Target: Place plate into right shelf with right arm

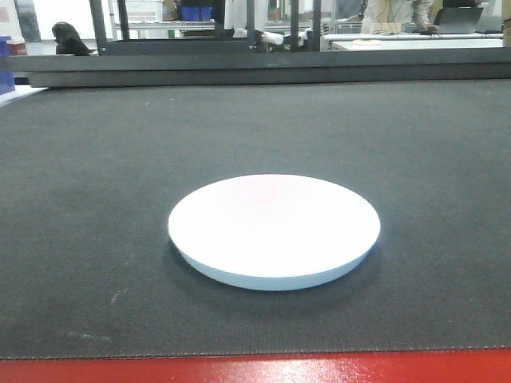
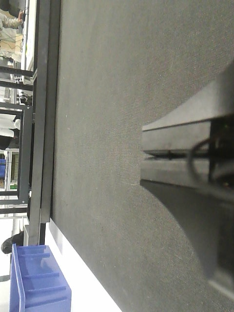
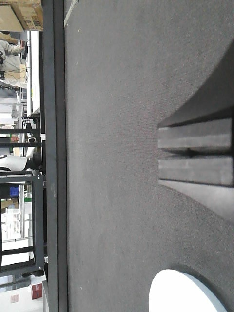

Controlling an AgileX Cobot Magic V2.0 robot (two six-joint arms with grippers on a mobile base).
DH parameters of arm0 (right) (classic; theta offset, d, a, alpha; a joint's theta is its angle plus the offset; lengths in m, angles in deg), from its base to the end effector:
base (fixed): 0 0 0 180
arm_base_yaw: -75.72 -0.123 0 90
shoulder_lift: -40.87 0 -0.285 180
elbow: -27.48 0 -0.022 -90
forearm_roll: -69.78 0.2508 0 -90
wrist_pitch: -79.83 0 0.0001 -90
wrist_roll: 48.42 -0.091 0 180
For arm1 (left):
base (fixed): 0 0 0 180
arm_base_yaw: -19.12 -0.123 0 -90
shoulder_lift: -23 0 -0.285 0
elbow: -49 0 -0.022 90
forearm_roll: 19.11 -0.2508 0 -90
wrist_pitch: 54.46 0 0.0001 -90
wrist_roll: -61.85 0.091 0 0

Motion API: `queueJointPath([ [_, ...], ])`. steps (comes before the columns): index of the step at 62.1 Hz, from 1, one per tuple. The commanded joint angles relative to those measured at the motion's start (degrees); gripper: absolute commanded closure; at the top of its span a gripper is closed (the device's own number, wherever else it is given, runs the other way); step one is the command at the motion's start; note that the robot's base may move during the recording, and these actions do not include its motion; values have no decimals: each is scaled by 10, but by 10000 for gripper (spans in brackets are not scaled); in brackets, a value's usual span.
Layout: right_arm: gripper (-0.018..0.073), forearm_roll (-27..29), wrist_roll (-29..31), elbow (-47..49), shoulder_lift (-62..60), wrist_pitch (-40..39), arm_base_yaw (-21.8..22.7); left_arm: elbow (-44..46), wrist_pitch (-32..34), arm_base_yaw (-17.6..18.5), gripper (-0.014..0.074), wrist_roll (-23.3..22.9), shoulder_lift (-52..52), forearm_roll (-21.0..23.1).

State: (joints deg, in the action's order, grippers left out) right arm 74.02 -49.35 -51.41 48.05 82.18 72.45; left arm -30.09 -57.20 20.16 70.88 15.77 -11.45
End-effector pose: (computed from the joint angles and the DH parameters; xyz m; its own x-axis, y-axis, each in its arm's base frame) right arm 0.0568 0.0035 0.2002 0.0221 0.0915 -0.9956 -0.0623 0.9940 0.0899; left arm 0.0571 -0.0016 0.1984 0.0174 0.0237 -0.9996 0.0241 0.9994 0.0242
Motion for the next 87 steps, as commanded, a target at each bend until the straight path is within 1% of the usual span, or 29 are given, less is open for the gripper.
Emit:
queueJointPath([
  [1,508,1,2,9,-11,-51,3,-6,52,1,724,-4,6,5],
  [23,508,1,2,9,-11,-54,3,-6,52,1,724,-4,6,5],
  [29,508,1,2,9,-11,-87,3,-6,52,1,724,-4,6,5],
  [36,508,2,2,10,-11,-165,3,-6,52,1,724,-4,6,5],
  [39,508,2,2,24,-11,-177,3,-6,52,1,724,-4,6,5],
  [52,508,2,2,123,-4,-77,3,-6,52,1,724,-4,6,5],
  [61,508,2,2,192,33,7,3,-6,52,1,724,-4,6,5],
  [78,508,2,2,334,178,234,3,-6,52,1,724,-4,6,5],
  [87,508,2,3,382,263,309,3,-6,52,1,724,-4,6,5],
])
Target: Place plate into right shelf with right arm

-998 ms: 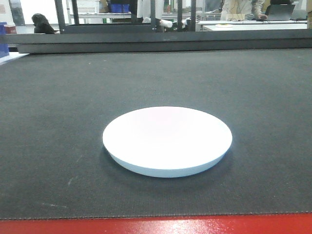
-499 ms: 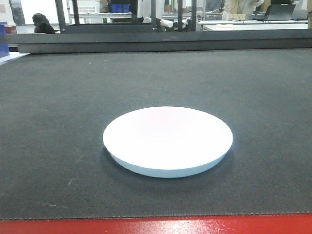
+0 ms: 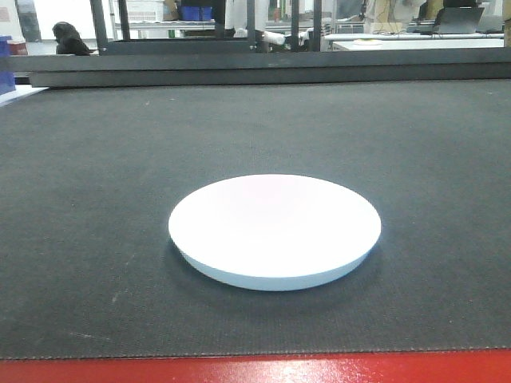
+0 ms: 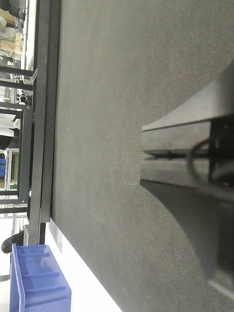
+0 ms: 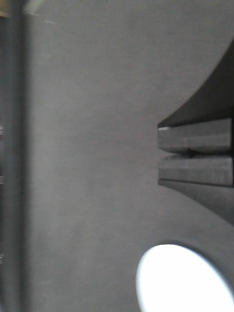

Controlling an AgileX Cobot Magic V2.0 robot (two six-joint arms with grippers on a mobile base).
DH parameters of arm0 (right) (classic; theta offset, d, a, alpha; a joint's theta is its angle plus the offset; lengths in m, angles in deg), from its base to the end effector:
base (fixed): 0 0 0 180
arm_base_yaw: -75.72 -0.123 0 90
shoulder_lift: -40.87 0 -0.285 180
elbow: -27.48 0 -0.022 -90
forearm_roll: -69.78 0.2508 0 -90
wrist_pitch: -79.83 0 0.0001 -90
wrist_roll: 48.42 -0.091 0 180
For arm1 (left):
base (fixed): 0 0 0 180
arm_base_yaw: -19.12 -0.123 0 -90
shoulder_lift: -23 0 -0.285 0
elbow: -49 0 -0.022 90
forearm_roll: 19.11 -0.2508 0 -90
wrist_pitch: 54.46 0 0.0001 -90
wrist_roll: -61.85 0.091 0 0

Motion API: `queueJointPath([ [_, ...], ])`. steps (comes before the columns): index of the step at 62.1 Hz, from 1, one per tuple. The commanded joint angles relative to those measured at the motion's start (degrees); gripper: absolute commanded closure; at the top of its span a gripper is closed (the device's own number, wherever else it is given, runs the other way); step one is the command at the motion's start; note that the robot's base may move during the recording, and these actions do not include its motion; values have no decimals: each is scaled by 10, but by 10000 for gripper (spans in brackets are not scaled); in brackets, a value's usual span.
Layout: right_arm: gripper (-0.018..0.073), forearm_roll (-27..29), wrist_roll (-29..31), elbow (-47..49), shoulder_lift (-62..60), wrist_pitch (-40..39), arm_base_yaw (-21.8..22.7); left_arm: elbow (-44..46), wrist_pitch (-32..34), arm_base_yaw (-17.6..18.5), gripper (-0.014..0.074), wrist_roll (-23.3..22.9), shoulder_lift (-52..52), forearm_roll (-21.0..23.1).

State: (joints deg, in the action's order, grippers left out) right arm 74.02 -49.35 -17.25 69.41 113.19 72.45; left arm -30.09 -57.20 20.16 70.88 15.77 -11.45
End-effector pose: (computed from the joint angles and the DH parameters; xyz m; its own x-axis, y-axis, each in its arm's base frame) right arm 0.0703 0.0077 0.3264 -0.2911 0.0614 -0.9547 -0.0734 0.9936 0.0863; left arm 0.0571 -0.0016 0.1984 0.0174 0.0237 -0.9996 0.0241 0.9994 0.0242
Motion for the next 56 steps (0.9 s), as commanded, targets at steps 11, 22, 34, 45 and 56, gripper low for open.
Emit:
queueJointPath([
  [11,508,-1,3,62,158,33,3,-6,52,1,724,-4,6,5],
  [22,508,-1,-7,99,292,119,-12,-6,52,1,724,-4,6,5],
  [34,448,-20,-113,153,420,172,-68,-6,52,1,724,-4,6,5],
  [45,94,-42,-177,208,508,196,-129,-6,52,1,724,-4,6,5],
  [56,-62,-31,-191,286,594,243,-174,-6,52,1,724,-4,6,5],
])
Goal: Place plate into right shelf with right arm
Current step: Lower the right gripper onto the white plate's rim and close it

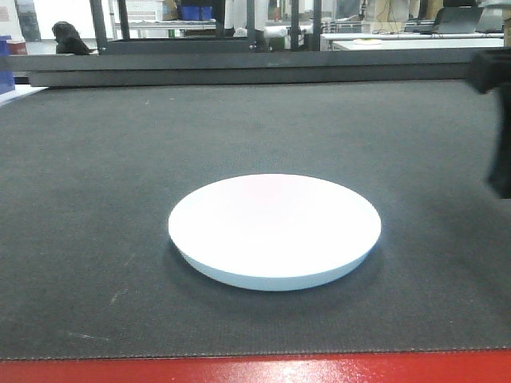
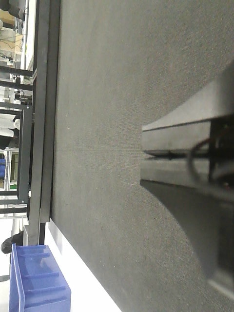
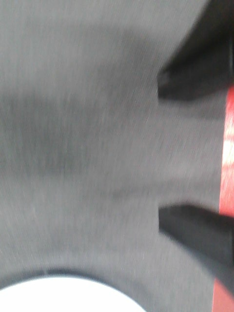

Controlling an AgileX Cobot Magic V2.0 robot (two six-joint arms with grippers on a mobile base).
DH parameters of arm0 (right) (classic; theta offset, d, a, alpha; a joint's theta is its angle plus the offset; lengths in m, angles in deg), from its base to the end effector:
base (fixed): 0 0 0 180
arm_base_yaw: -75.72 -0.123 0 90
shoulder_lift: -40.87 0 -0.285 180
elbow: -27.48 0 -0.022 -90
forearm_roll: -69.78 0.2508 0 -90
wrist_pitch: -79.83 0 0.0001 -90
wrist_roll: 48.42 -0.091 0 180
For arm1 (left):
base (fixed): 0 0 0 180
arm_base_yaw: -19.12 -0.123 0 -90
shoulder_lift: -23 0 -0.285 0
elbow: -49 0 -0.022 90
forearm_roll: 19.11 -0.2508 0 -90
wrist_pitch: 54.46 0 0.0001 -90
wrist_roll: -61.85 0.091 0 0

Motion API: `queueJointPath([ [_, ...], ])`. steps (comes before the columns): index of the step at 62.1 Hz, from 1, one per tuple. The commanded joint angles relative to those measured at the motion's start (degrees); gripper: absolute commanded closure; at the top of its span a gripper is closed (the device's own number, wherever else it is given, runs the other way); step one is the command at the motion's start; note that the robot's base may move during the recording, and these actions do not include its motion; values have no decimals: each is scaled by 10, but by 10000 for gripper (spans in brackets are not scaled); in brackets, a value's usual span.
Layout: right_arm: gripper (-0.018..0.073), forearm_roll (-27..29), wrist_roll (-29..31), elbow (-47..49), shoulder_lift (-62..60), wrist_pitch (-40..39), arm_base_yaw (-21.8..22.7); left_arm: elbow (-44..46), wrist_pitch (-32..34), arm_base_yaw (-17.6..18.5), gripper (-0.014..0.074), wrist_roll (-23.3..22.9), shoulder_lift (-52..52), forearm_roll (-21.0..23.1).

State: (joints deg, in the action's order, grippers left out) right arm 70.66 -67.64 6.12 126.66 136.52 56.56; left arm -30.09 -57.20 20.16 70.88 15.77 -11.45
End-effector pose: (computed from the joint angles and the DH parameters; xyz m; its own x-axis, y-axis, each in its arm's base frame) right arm 0.2362 0.0833 0.2669 -0.9659 0.0213 -0.2579 -0.0063 0.9944 0.1055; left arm 0.0571 -0.0016 0.1984 0.0174 0.0237 -0.9996 0.0241 0.9994 0.0242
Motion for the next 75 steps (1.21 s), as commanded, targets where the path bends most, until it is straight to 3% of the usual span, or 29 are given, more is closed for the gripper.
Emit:
queueJointPath([
  [1,-62,4,-8,59,28,12,-19,-6,52,1,724,-4,6,5],
  [28,-63,51,-15,228,195,40,-47,-6,52,1,724,-4,6,5],
  [58,-59,40,-43,233,259,16,-70,-6,52,1,724,-4,6,5],
  [64,17,40,-50,233,259,13,-70,-6,52,1,724,-4,6,5],
  [75,313,40,-55,233,259,13,-70,-6,52,1,724,-4,6,5],
])
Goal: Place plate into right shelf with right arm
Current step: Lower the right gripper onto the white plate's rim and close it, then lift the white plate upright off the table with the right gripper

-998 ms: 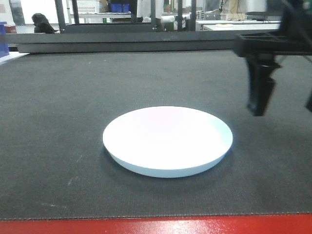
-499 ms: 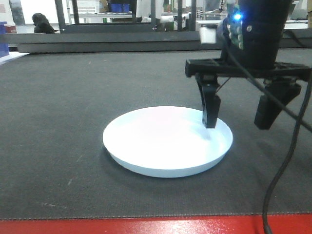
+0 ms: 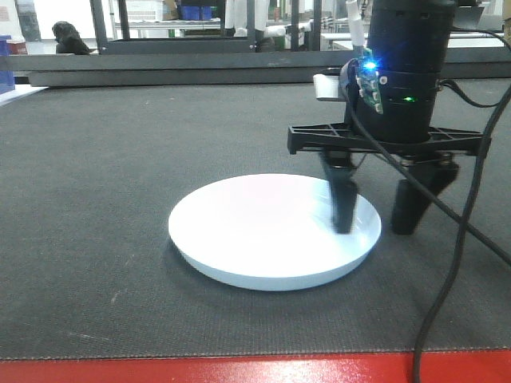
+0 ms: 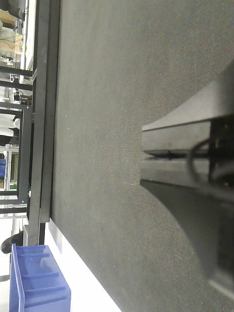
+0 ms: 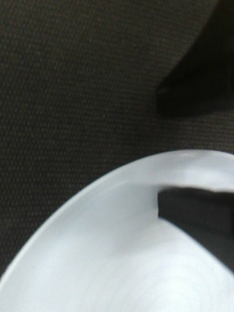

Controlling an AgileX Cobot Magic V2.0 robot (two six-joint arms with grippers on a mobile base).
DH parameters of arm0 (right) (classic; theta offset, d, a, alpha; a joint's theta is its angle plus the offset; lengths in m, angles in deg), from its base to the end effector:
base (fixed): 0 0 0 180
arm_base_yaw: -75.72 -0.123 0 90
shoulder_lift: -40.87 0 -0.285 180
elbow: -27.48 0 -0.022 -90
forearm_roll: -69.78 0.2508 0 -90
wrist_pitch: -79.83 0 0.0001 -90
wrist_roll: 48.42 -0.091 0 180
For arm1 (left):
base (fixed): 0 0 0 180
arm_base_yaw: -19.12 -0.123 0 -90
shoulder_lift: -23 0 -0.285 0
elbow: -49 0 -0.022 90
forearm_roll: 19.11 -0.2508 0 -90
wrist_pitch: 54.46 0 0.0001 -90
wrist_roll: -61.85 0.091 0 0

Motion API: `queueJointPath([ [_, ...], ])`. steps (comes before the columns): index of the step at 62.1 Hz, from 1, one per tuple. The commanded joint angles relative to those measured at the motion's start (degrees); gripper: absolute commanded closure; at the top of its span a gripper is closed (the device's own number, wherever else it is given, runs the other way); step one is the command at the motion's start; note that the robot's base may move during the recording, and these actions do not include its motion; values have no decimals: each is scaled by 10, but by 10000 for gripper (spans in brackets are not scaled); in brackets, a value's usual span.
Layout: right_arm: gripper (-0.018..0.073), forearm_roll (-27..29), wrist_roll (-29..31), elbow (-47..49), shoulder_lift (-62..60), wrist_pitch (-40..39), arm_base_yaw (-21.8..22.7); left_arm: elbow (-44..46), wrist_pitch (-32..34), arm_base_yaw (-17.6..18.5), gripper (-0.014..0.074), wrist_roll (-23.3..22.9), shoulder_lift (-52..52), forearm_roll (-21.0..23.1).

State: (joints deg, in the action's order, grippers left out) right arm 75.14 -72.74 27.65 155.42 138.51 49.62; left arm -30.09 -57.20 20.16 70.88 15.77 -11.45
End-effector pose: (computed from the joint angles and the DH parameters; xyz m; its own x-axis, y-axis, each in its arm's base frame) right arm 0.3263 0.1680 0.2087 -0.9972 0.0174 -0.0732 0.0080 0.9919 0.1264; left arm 0.0571 -0.0016 0.1984 0.0174 0.0237 -0.9996 0.0241 0.9994 0.0242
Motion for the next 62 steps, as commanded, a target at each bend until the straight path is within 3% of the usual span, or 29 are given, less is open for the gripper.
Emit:
queueJointPath([
  [1,335,-5,-4,18,-29,-7,0,-6,52,1,724,-4,6,5],
  [10,518,-5,-3,18,-30,-7,0,-6,52,1,724,-4,6,5],
  [20,505,-12,0,18,-53,-6,0,-6,52,1,724,-4,6,5],
  [36,505,-34,60,4,-135,-20,12,-6,52,1,724,-4,6,5],
  [51,505,-54,84,-76,-255,-117,44,-6,52,1,724,-4,6,5],
  [62,505,-73,85,-157,-359,-189,92,-6,52,1,724,-4,6,5],
])
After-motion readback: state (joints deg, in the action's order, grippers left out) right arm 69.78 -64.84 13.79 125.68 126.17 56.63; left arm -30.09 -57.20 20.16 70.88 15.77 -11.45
